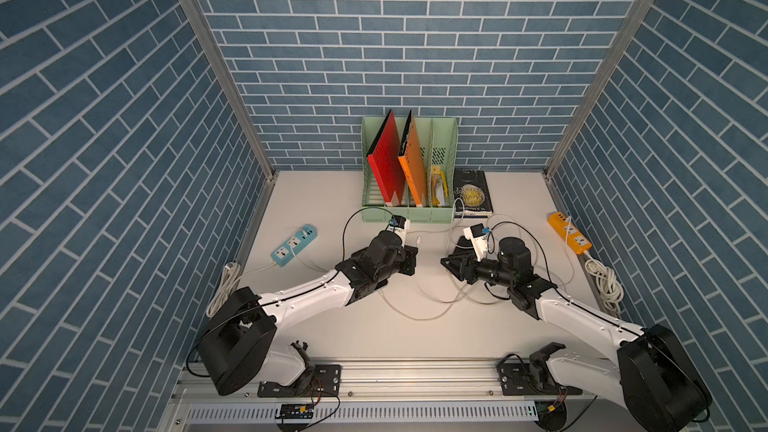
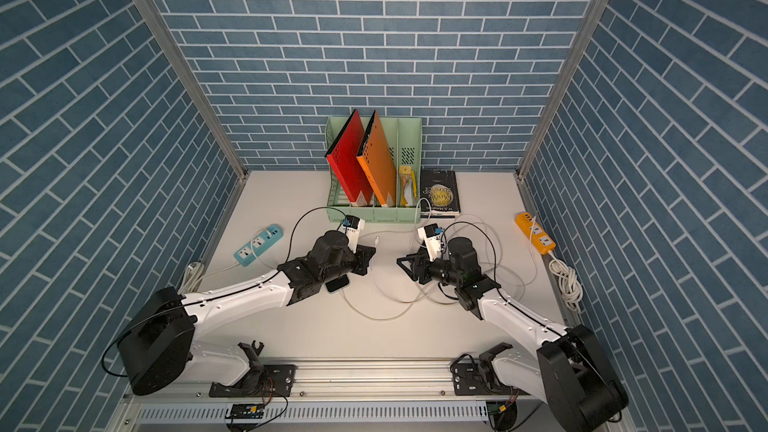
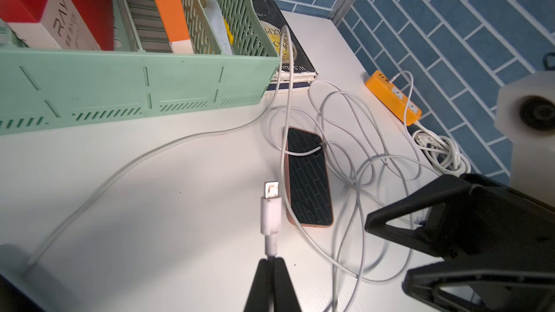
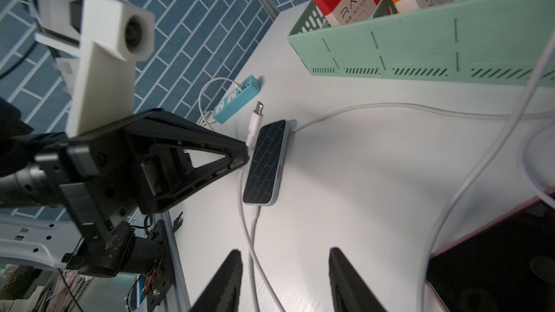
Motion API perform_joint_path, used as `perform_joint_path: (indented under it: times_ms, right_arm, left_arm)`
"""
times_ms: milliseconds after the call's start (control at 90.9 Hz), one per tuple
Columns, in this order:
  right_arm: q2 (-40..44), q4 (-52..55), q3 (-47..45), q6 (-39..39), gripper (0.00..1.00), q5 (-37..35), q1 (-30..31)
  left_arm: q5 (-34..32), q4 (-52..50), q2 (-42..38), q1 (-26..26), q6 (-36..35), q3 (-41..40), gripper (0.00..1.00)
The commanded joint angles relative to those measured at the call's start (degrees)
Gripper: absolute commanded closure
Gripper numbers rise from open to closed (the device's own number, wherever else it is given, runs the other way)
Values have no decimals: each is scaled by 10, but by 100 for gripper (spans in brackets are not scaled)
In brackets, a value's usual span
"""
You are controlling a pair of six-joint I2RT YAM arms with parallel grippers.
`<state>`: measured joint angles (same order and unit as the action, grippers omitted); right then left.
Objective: Plug the charging cable into the phone
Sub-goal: Pick up the charging cable from the center of the board.
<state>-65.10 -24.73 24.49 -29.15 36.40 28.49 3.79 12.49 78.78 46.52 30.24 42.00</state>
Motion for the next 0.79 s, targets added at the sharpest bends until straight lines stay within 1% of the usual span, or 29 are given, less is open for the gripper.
perform_joint_path:
  times_ms: [0,242,308,407,781]
  right_arm:
    - [7,-107,-13,-39,52,51,4]
    - [-47,-144,8,-56,56,38,22]
    - [-66,-169,11,-69,57,41,24]
    - [-92,-208,16,-92,58,54,27]
    - [-149,-279,38,-130,61,65,46]
  left_arm:
    - [48,91,-21,1,10,-28,100]
    - [71,133,-21,7,21,-50,100]
    - [73,141,-19,10,23,-55,100]
    - [75,144,-18,11,24,-57,100]
    - [75,143,-14,14,21,-60,100]
